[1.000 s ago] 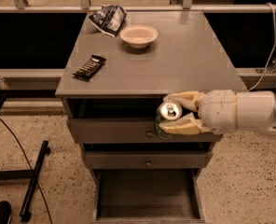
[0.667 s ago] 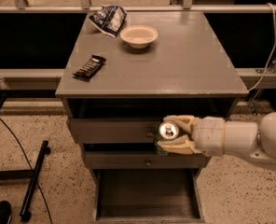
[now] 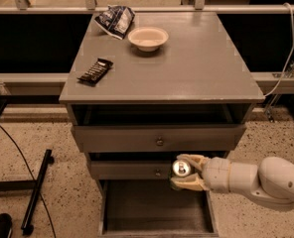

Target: Place green can into bottom drawer

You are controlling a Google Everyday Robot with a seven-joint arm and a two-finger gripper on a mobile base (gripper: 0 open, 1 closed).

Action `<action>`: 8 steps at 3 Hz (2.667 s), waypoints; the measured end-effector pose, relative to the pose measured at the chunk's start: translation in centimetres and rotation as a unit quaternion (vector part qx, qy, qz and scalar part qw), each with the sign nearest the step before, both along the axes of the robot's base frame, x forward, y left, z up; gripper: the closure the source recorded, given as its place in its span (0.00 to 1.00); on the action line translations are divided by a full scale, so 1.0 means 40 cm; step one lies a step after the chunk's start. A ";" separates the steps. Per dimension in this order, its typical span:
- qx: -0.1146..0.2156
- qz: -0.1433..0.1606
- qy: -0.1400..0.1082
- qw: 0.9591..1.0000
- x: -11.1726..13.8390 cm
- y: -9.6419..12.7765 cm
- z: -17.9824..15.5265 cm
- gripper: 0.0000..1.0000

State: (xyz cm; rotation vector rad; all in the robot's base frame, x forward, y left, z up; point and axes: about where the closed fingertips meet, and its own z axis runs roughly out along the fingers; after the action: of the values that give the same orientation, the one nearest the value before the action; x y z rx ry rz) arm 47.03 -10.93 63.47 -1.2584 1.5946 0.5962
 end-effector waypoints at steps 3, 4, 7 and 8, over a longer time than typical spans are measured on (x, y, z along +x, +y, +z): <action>-0.007 0.018 0.020 1.000 0.004 0.025 -0.148 1.00; -0.032 0.013 0.053 0.998 -0.003 0.013 -0.290 1.00; -0.022 -0.016 0.072 0.997 -0.045 -0.054 -0.706 1.00; -0.005 -0.027 0.063 0.998 -0.014 -0.074 -0.794 0.85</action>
Offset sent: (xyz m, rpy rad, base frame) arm 0.0011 0.0037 -0.0379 0.0164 0.0009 0.0148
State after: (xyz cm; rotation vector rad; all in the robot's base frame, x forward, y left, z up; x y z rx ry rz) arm 46.46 -13.87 31.70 -1.2005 1.7315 0.6453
